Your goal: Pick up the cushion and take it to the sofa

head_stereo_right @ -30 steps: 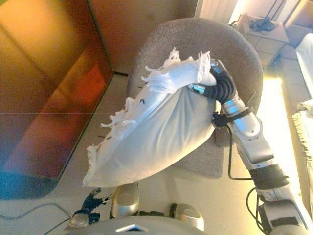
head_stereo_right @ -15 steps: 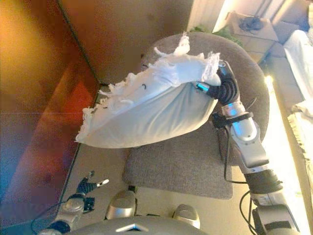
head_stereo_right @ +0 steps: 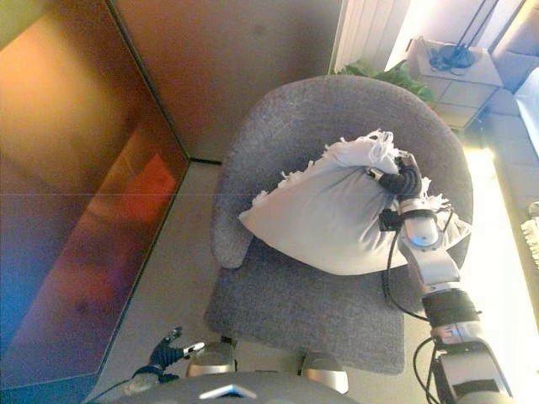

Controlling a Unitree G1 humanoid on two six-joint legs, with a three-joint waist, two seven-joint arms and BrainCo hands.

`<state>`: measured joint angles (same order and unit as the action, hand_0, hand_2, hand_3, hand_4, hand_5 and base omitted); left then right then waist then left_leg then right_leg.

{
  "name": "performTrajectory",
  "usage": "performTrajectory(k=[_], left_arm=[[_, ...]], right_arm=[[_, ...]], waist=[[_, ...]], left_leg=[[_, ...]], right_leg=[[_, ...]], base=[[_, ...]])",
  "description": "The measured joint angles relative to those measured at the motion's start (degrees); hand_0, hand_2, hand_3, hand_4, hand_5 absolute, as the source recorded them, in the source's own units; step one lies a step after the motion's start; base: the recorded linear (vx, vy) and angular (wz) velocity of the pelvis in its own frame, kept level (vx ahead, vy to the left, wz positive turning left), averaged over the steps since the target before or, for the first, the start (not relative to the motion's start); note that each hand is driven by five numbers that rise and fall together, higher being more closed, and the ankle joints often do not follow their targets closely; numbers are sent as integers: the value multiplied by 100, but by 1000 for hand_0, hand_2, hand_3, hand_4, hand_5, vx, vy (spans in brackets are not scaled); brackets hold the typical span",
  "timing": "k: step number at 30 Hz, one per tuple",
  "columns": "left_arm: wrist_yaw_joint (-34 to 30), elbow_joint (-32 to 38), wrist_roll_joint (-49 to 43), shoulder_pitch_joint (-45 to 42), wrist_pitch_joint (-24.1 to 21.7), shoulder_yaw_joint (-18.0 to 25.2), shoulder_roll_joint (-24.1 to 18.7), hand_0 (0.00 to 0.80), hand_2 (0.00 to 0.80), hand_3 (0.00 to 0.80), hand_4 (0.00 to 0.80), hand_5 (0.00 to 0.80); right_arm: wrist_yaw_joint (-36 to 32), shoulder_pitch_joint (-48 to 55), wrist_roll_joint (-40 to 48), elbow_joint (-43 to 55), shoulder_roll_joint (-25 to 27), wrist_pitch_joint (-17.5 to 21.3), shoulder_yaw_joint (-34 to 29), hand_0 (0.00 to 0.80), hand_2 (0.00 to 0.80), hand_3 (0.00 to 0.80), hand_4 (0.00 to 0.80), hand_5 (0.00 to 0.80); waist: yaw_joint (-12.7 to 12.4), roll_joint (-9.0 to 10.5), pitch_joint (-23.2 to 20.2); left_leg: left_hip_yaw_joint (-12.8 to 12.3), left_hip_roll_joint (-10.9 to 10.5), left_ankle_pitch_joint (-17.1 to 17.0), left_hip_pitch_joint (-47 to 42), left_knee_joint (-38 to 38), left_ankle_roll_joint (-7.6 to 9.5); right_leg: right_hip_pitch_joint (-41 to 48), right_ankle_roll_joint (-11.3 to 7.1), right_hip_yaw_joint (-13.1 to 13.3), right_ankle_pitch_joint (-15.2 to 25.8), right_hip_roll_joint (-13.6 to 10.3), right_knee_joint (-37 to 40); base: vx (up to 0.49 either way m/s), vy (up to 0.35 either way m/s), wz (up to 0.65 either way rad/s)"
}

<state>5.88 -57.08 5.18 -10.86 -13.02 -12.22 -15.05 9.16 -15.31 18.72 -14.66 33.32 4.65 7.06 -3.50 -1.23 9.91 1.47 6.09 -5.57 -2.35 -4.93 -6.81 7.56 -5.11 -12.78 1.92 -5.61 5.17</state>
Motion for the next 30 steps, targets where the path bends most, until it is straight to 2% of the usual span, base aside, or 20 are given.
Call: performTrajectory(k=[6, 10, 17, 23, 30], left_arm=[[12, 41, 2, -41, 0, -51, -1, 0, 0, 0, 0, 0], [26, 38, 6, -42, -6, -194, 4, 0, 0, 0, 0, 0], [35, -24, 41, 142, -11, -465, 3, 0, 0, 0, 0, 0], [91, -54, 132, 312, -35, -570, -4, 0, 0, 0, 0, 0], [90, -90, 310, 526, -96, -712, -54, 0, 0, 0, 0, 0]], right_arm=[[-132, -21, 256, -140, -73, -204, 0, 800, 800, 800, 800, 800], [-250, -89, 330, -288, -78, -362, 65, 800, 800, 800, 800, 800], [-251, -739, 522, -1020, -84, -462, 229, 800, 800, 800, 800, 800], [-253, -1436, 742, -1956, -65, -549, 281, 800, 800, 800, 800, 800], [-402, -2451, 775, -3187, 137, -764, 294, 800, 800, 800, 800, 800]], waist=[[-189, -130, -117], [-219, -218, -285], [-220, -199, -309], [-278, -180, -98], [-432, -283, 187]], left_leg=[[2, -44, 15, 25, -4, 31], [6, -45, -13, 215, -2, 58], [12, -48, -69, 509, 5, 58], [27, -49, -98, 614, 10, 49], [135, -71, -123, 790, 39, 44]], right_leg=[[-19, -27, -13, -14, -51, 0], [-207, -31, -21, 3, -52, -5], [-504, -32, -22, 55, -50, -5], [-594, -63, -34, 56, -50, 19], [-691, -60, -140, 58, -60, 23]], base=[[24, -10, 2], [-19, 1, 0], [-81, -12, -1], [-48, -13, 0], [-27, -8, 6]])
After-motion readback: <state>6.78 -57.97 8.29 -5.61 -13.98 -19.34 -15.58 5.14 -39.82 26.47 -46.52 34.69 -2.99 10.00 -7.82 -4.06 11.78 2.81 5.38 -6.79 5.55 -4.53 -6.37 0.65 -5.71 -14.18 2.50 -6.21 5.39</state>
